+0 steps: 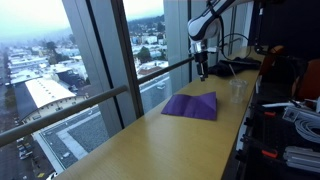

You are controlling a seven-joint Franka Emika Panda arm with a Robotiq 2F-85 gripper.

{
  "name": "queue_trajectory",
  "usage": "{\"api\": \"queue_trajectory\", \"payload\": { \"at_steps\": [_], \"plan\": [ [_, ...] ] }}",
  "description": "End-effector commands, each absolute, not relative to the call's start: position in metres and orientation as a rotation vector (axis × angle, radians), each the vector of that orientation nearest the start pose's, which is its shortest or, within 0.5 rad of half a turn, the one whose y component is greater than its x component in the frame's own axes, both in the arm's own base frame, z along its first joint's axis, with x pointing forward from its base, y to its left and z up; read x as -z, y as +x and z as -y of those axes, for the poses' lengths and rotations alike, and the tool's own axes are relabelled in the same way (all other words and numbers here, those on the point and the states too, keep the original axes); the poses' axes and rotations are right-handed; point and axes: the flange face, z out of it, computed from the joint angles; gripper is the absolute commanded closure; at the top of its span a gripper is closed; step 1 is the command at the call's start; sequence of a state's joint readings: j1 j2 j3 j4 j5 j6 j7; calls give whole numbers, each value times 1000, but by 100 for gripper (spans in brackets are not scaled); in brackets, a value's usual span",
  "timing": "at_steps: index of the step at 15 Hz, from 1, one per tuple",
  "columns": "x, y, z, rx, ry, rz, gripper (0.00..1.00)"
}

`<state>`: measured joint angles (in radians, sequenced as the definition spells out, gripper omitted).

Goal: Open the file

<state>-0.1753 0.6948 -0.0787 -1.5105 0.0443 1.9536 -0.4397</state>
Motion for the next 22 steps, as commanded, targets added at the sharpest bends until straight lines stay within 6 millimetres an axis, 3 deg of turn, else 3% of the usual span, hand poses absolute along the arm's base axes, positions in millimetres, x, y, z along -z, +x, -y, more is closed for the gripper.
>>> {"api": "queue_trajectory", "payload": {
  "at_steps": [1,7,12,13,14,20,22],
  "plan": [
    [-215,668,171,-447,-3032,184,0],
    [-167,652,174,-572,-3000,87,0],
    [-149,644,164,-630,-2977,79,0],
    [-147,643,166,-636,-2974,75,10],
    [-145,643,167,-642,-2970,70,28],
    [-149,640,169,-641,-2973,54,73],
    [-162,639,165,-611,-3007,52,88]
  ]
}}
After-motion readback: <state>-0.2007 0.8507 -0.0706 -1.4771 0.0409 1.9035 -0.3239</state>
